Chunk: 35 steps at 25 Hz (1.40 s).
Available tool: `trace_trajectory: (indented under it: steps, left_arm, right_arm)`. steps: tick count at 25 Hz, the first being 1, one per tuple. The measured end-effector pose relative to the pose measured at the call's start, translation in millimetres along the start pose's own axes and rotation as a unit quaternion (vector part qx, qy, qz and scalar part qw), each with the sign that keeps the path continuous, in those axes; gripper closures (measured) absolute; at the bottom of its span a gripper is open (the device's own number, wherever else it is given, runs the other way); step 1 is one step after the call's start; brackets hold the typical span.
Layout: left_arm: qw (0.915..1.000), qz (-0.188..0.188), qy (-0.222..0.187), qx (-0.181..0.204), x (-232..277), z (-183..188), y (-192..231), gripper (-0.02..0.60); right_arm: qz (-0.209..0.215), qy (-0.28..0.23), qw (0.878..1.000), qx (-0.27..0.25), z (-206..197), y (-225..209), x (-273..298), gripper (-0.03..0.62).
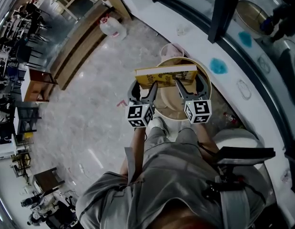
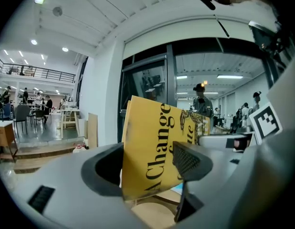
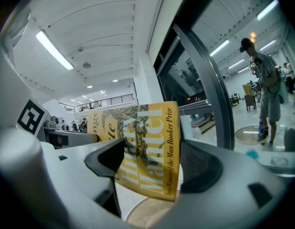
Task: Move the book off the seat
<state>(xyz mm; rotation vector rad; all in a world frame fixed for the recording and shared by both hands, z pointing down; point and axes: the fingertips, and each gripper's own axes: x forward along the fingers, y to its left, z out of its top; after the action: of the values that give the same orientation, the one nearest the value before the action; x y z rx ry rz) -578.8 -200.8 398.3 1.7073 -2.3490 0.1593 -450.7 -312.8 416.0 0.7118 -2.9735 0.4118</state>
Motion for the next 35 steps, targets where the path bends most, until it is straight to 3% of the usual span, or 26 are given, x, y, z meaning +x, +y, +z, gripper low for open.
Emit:
trace_trajectory:
  steps: [12,19,27,35]
  left_arm:
    - [0.9964,-0.067,-0.053,0.001,31,44,4,0.247]
    - [0.9959,-0.072,-0.053,-0.016,24,40,25,0.247]
    - [0.9958,-0.08,-0.013,-0.044,18,7,37,0.247]
    - [0.9924,-0.079,0.062,-0.073,33,-65,54,0.247]
  right_arm:
    - [-0.076,-0.038,0.996,-0.039,48,-4,5,0.25]
    - [-0.085,-0.02,0.995,-0.055,44,16,14,0.25]
    - [-0.094,0.018,0.994,-0.045,16,27,14,0.25]
    - [-0.101,0.094,0.99,-0.015,-57,20,31,0.25]
